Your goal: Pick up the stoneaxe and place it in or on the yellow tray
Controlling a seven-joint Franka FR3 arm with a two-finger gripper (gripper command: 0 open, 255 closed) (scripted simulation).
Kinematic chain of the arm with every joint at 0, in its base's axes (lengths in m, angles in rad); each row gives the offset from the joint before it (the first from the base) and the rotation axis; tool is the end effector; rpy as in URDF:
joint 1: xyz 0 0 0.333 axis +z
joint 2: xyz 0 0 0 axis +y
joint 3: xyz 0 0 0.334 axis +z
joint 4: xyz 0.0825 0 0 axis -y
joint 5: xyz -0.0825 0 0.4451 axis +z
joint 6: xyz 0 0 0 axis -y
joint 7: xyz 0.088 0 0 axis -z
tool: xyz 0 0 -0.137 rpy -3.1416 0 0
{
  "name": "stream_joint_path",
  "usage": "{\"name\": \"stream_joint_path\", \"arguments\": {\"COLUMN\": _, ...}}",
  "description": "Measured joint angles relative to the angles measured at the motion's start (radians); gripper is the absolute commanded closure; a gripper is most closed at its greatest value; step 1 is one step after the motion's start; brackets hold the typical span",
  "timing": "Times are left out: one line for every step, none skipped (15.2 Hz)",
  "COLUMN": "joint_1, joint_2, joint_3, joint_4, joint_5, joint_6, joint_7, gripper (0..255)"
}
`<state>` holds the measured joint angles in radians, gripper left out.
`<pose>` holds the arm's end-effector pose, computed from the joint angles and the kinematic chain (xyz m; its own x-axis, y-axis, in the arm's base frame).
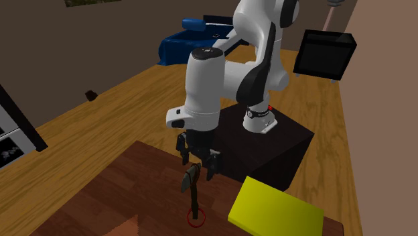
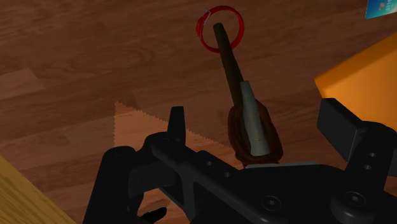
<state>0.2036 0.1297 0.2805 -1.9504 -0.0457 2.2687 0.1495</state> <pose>0.5919 0.3046 0.3937 0.9212 0.3388 0.1912 0.3496 -0.9366 -0.0245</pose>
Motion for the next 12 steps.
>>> {"name": "stream_joint_path", "arguments": {"joint_1": 0.000, "joint_2": 0.002, "joint_3": 0.000, "joint_4": 0.000, "joint_5": -0.001, "joint_6": 0.002, "joint_7": 0.001, "gripper": 0}}
{"name": "stream_joint_path", "arguments": {"joint_1": 0.000, "joint_2": 0.003, "joint_3": 0.000, "joint_4": 0.000, "joint_5": -0.001, "joint_6": 0.002, "joint_7": 0.001, "gripper": 0}}
{"name": "stream_joint_path", "arguments": {"joint_1": 0.001, "joint_2": 0.003, "joint_3": 0.000, "joint_4": 0.001, "joint_5": -0.001, "joint_6": 0.003, "joint_7": 0.001, "gripper": 0}}
{"name": "stream_joint_path", "arguments": {"joint_1": 0.001, "joint_2": 0.003, "joint_3": 0.000, "joint_4": 0.001, "joint_5": -0.001, "joint_6": 0.003, "joint_7": 0.001, "gripper": 0}}
{"name": "stream_joint_path", "arguments": {"joint_1": 0.001, "joint_2": 0.003, "joint_3": 0.000, "joint_4": 0.001, "joint_5": -0.002, "joint_6": 0.003, "joint_7": 0.001, "gripper": 0}}
{"name": "stream_joint_path", "arguments": {"joint_1": 0.001, "joint_2": 0.003, "joint_3": 0.000, "joint_4": 0.001, "joint_5": -0.002, "joint_6": 0.003, "joint_7": 0.001, "gripper": 255}}
{"name": "stream_joint_path", "arguments": {"joint_1": 0.001, "joint_2": 0.003, "joint_3": 0.000, "joint_4": 0.001, "joint_5": -0.002, "joint_6": 0.003, "joint_7": 0.001, "gripper": 255}}
{"name": "stream_joint_path", "arguments": {"joint_1": 0.001, "joint_2": 0.003, "joint_3": 0.000, "joint_4": 0.001, "joint_5": -0.001, "joint_6": 0.003, "joint_7": 0.001, "gripper": 255}}
{"name": "stream_joint_path", "arguments": {"joint_1": 0.001, "joint_2": 0.003, "joint_3": 0.000, "joint_4": 0.001, "joint_5": -0.001, "joint_6": 0.003, "joint_7": 0.001, "gripper": 255}}
{"name": "stream_joint_path", "arguments": {"joint_1": 0.001, "joint_2": 0.003, "joint_3": 0.000, "joint_4": 0.001, "joint_5": -0.001, "joint_6": 0.003, "joint_7": 0.001, "gripper": 255}}
{"name": "stream_joint_path", "arguments": {"joint_1": 0.001, "joint_2": 0.003, "joint_3": 0.000, "joint_4": 0.001, "joint_5": -0.001, "joint_6": 0.003, "joint_7": 0.001, "gripper": 255}}
{"name": "stream_joint_path", "arguments": {"joint_1": 0.001, "joint_2": 0.003, "joint_3": 0.000, "joint_4": 0.001, "joint_5": -0.001, "joint_6": 0.003, "joint_7": 0.001, "gripper": 255}}
